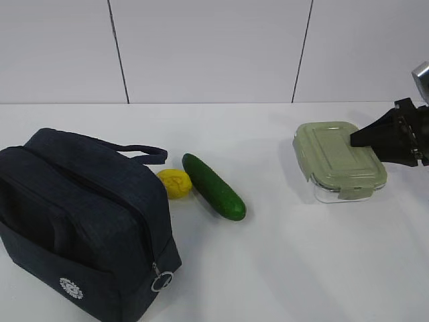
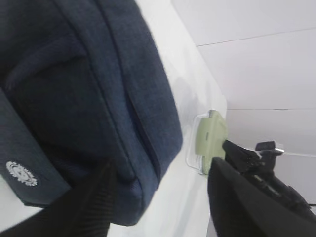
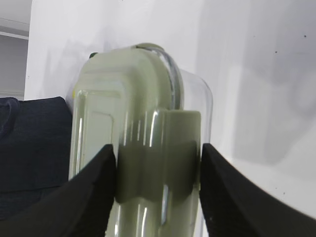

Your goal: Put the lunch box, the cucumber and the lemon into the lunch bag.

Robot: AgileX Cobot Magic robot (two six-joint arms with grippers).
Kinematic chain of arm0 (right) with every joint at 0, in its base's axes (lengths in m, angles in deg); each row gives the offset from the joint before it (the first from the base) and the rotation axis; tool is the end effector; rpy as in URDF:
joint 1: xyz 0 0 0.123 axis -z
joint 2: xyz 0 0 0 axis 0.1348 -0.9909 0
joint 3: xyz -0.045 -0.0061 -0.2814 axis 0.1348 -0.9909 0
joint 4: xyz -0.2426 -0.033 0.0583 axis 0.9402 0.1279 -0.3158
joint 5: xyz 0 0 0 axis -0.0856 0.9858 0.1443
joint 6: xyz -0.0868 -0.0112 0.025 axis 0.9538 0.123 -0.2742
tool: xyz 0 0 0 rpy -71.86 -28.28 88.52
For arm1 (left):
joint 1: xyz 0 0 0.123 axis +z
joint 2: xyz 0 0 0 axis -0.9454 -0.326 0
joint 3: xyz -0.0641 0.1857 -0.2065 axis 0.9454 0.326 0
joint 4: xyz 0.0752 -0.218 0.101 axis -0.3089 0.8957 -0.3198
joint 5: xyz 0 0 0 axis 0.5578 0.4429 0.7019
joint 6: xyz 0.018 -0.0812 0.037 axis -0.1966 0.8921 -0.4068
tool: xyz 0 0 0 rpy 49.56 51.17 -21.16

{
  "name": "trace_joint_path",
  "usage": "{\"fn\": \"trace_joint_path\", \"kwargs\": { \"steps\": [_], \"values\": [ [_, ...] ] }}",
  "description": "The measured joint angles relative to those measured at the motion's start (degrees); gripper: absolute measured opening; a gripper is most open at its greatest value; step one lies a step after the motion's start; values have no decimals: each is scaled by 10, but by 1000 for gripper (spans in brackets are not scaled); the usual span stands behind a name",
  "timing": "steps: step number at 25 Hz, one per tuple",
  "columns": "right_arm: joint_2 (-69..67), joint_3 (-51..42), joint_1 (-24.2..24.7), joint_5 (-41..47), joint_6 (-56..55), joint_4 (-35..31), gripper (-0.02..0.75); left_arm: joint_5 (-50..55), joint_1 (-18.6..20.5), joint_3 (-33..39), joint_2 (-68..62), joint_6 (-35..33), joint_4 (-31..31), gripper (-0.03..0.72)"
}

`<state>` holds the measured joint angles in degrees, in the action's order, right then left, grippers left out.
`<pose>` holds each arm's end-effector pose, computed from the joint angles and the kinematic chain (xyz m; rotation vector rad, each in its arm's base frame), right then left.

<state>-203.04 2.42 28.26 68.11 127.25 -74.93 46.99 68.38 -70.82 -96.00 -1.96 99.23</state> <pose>0.3719 -0.0581 0.1737 0.0104 2.4421 1.1855 0.1310 -0.0507 0.2897 -0.8352 2.1557 -1.1627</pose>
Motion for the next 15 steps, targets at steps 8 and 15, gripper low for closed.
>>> {"fn": "trace_joint_path", "kwargs": {
  "steps": [8, 15],
  "values": [
    [0, 0, 0, 0, 2, -3, 393, -16, 0, 0, -74, 0, 0, 431],
    [0, 0, 0, 0, 5, -3, 393, -36, 0, -21, -130, -23, -1, 431]
  ]
}}
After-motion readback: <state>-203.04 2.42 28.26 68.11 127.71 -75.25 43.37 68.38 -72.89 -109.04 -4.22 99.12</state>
